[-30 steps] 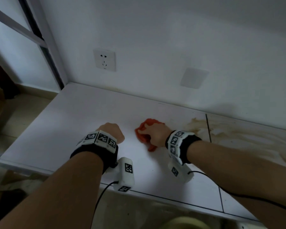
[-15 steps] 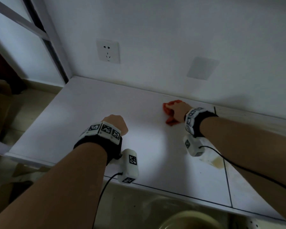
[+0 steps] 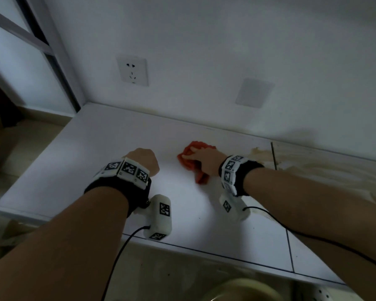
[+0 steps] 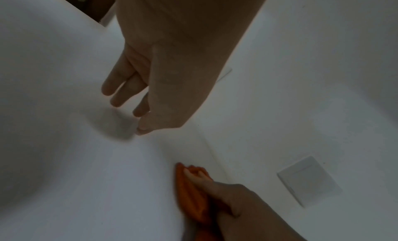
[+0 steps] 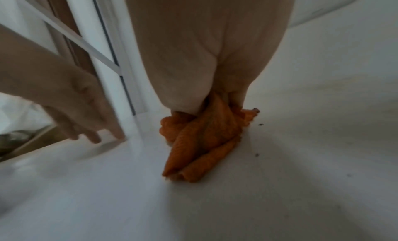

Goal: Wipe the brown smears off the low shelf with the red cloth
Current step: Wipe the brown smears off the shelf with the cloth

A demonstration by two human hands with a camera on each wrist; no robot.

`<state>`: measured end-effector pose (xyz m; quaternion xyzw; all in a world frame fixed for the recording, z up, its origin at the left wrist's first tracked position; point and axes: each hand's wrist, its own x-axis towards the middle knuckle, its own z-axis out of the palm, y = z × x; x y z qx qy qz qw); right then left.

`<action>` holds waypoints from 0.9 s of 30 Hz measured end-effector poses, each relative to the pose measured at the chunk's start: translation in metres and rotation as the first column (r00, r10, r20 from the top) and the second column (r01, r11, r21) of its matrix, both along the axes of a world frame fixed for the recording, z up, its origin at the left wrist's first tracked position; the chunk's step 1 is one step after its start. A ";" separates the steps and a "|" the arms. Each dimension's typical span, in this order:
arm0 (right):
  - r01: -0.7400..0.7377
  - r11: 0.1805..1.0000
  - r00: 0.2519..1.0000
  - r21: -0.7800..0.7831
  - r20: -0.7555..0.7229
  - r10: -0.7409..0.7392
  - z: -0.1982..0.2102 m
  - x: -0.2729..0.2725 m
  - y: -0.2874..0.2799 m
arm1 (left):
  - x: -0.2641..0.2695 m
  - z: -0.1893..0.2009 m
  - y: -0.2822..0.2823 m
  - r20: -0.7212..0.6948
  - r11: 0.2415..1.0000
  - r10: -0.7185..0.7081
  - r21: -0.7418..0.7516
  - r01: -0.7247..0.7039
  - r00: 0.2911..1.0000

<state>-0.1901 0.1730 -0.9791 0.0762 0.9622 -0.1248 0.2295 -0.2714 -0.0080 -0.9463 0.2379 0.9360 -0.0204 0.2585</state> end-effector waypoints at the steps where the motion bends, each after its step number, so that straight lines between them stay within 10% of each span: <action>1: -0.002 0.999 1.000 0.041 0.010 0.002 0.005 0.000 0.007 | -0.003 -0.003 0.001 0.002 1.000 -0.012 0.003 0.012 1.000; 8: 0.126 0.975 0.992 0.185 0.005 -0.130 0.010 0.026 0.033 | -0.007 -0.015 0.005 0.018 0.995 -0.093 0.028 0.092 0.996; 13: -0.053 0.983 0.997 0.177 0.058 0.043 0.008 0.033 -0.011 | -0.002 -0.022 0.002 0.023 0.996 -0.080 0.043 0.079 0.997; 27: -0.039 0.965 0.997 0.258 -0.052 0.054 -0.028 -0.071 0.042 | -0.006 -0.020 0.004 0.024 0.999 -0.034 0.020 0.033 0.999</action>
